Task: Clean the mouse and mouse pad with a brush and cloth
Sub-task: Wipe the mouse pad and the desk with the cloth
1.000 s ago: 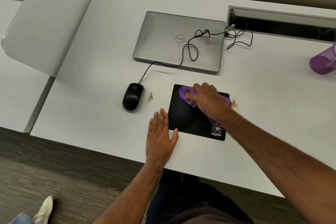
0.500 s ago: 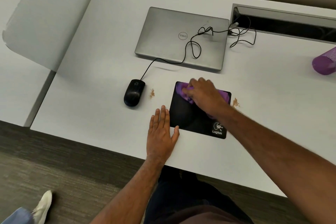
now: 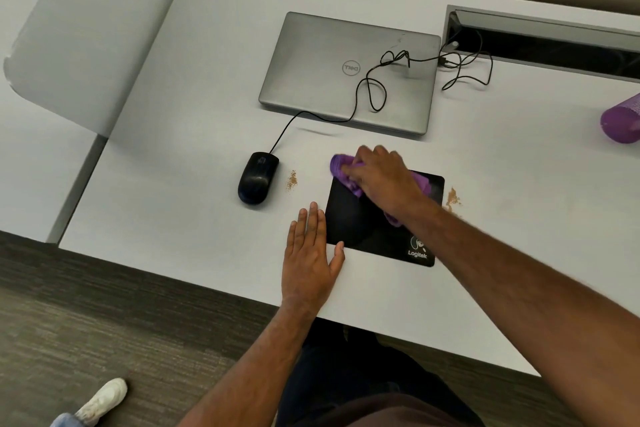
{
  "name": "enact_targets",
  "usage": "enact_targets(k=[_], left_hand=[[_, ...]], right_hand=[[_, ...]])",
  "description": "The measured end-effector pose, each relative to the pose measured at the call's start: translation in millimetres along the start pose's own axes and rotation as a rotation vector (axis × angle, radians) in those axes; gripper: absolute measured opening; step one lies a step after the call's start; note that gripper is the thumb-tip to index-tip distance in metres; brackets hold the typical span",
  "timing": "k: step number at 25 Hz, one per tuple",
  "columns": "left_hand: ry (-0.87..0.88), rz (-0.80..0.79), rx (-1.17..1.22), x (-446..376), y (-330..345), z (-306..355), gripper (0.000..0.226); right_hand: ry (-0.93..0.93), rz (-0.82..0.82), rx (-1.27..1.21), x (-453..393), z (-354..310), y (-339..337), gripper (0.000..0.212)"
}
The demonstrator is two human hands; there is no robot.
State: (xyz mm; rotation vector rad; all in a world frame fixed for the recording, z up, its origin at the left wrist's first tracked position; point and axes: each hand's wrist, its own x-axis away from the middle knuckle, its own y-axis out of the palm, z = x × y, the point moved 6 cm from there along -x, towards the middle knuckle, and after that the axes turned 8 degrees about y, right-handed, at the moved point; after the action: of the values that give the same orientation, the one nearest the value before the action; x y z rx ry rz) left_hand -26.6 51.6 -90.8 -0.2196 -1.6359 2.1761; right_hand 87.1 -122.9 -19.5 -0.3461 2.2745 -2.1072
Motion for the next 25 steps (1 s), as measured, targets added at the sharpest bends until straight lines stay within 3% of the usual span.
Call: enact_targets(k=[5, 8, 13, 17, 23, 25], left_hand=[[0.006, 0.010, 0.003, -0.5, -1.8, 1.3, 0.077], [0.001, 0.020, 0.036, -0.5, -3.6, 0.6, 0.079], [-0.003, -0.010, 0.002, -0.2, -2.4, 0.6, 0.077], [-0.005, -0.028, 0.014, -0.4, -3.7, 2.0, 0.077], [-0.004, -0.026, 0.075, -0.9, -4.6, 2.2, 0.080], [0.002, -0.003, 0.058, -0.3, -5.3, 2.3, 0.079]], right_hand=[[-0.028, -0.027, -0.025, 22.7, -25.2, 12.0, 0.020], [-0.166, -0.081, -0.033, 63.6, -48.3, 28.3, 0.044], [0.054, 0.009, -0.142, 5.8, -2.1, -4.1, 0.010], [0.071, -0.015, -0.030, -9.0, -1.6, -1.8, 0.021], [-0.066, -0.040, -0.072, 74.1, -50.7, 31.0, 0.048], [-0.078, -0.052, -0.069, 68.0, -44.0, 29.7, 0.045]])
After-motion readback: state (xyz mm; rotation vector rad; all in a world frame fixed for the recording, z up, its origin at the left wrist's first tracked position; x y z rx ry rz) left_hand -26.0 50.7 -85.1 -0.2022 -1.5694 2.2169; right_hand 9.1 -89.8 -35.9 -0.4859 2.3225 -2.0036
